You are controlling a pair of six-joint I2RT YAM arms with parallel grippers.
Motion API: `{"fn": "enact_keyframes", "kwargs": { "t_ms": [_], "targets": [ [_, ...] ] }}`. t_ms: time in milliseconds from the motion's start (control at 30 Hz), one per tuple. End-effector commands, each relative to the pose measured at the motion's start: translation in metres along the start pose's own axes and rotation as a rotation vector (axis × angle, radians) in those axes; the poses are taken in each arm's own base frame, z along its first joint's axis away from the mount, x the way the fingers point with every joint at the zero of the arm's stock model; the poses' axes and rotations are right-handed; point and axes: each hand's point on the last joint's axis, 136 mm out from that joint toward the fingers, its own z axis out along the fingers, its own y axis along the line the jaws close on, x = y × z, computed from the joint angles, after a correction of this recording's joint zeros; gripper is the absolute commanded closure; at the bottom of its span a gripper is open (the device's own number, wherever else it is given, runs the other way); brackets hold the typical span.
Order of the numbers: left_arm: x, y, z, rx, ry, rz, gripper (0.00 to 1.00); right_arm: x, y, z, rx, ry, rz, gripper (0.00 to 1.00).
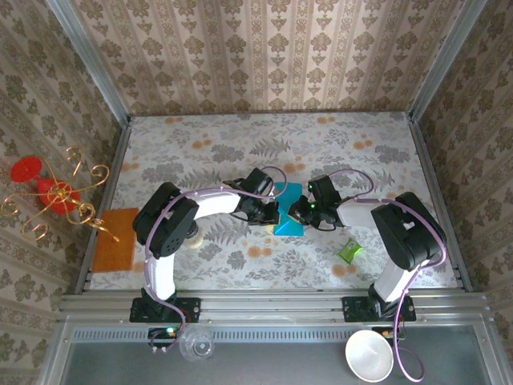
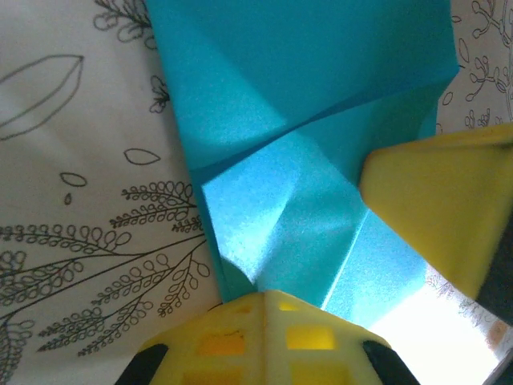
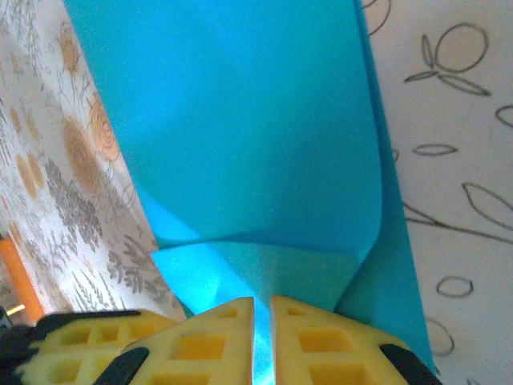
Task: Fold a paper plane with a square sheet of paper (pick it up from the middle)
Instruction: Fold the triangle a second time at the center of the table.
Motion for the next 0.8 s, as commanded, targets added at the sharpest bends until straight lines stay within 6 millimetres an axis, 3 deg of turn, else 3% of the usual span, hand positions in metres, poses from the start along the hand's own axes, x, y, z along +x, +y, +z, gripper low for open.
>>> {"fn": "enact_keyframes", "kwargs": {
  "t_ms": [0, 367, 533, 767],
  "targets": [
    [0.012, 0.022, 0.008, -0.064, 0.045, -0.034, 1.0, 0.002, 0.015, -0.013, -0.017, 0.033, -0.098, 0.84],
    [0.008, 0.018, 0.005, -0.051, 0.037, -0.03, 1.0, 0.003, 0.016, 0.008, -0.001, 0.107, -0.133, 0.89],
    [0.002, 0.01, -0.003, -0.031, 0.004, -0.025, 1.0, 0.003, -0.004, 0.017, 0.067, 0.103, -0.101, 0.91],
    [-0.003, -0.014, -0.017, 0.043, -0.067, -0.012, 1.0, 0.009, -0.047, 0.026, 0.186, 0.078, 0.023, 0.94]
  ]
}}
